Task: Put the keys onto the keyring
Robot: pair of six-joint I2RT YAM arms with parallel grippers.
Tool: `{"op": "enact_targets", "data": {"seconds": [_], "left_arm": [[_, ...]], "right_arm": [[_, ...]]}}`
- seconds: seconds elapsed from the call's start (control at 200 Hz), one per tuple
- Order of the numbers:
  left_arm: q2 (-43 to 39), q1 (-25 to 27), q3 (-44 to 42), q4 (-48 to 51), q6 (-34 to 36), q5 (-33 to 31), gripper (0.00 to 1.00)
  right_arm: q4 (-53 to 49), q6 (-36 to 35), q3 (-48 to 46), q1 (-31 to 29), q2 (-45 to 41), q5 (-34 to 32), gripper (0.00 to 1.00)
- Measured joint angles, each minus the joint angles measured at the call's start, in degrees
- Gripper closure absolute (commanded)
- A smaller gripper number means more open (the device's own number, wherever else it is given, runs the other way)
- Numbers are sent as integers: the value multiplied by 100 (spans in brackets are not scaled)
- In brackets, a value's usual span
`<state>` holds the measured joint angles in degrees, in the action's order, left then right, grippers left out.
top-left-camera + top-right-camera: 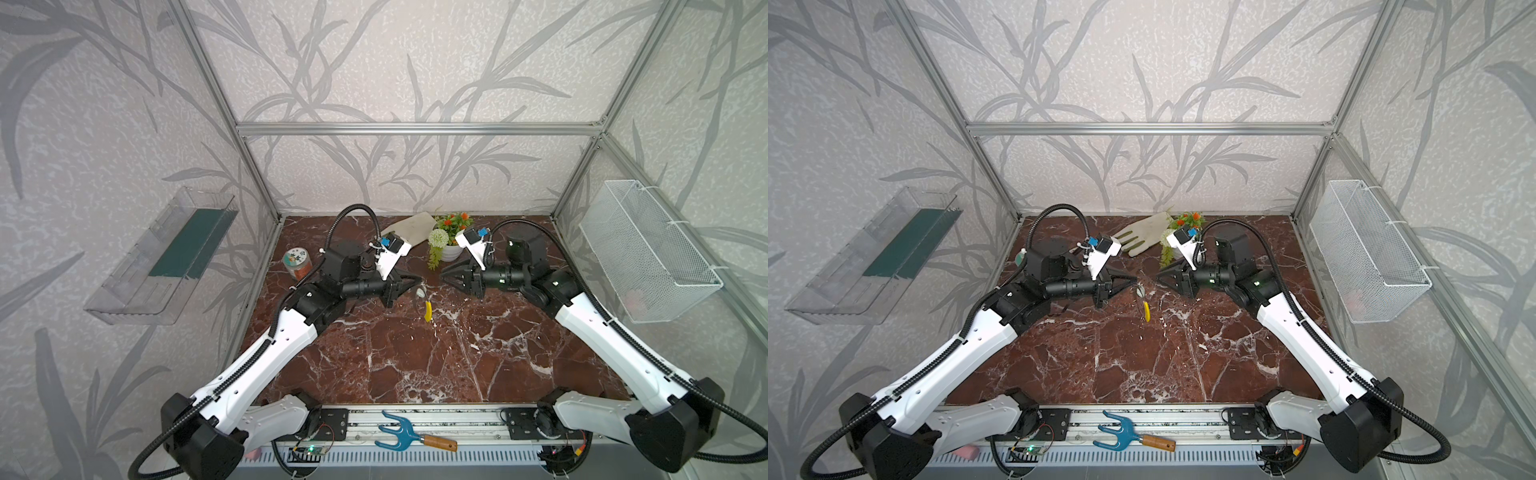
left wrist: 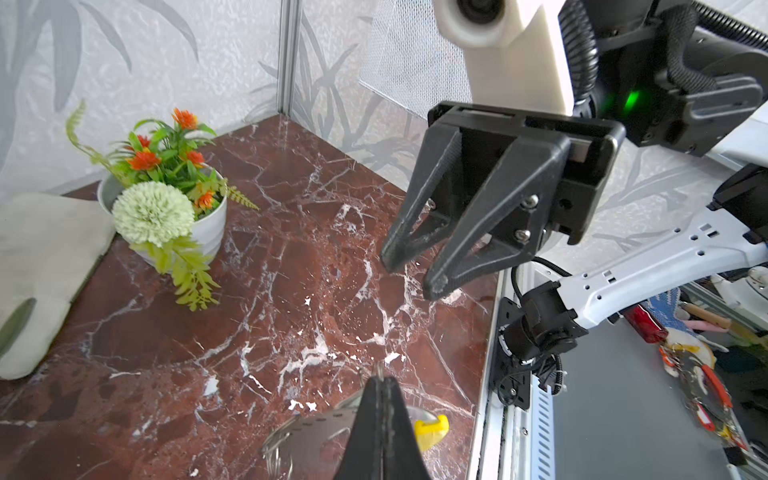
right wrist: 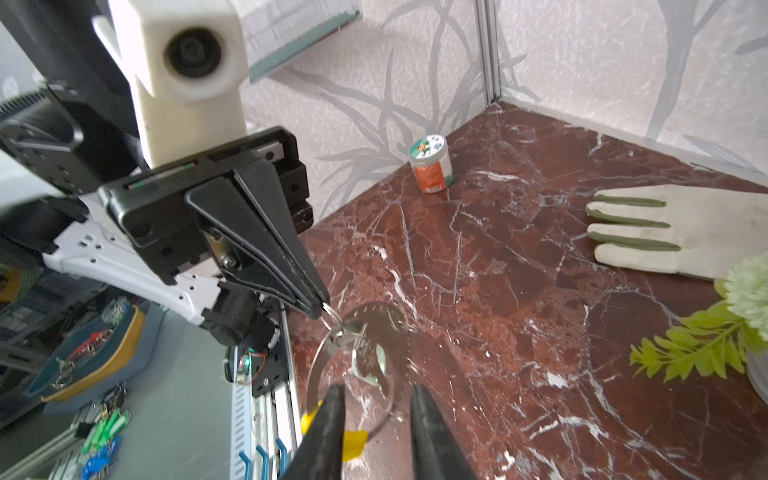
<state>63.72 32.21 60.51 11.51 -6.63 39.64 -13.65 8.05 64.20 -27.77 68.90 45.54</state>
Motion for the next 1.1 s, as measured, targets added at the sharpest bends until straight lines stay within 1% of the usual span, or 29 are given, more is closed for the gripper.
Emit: {"op": "enact_targets", "data": {"seconds": [0.18,0.335,0.755,0.85,1.01,1.1], "left_arm": [[-170,0,-223,-964,-210,-33,100],[-190,0,-348,-1567,-369,-59,100],[-116,0,-348,-2312,-719,-59,100],[-90,0,-348,-2437,-800,-85,100],[-31,0,-348,-2643,-951,-101,100],[15,0,-348,-2704,-1014,-101,100]], "right_arm": [[1228,1185,-313,31,31,188,71],[1923,1821,-404,35,138,254,71],[3077,2824,-498,35,367,605,72],[3305,3010,-542,35,457,706,75],[3486,3198,-605,28,518,776,84],[3550,3241,-610,20,520,813,85]]}}
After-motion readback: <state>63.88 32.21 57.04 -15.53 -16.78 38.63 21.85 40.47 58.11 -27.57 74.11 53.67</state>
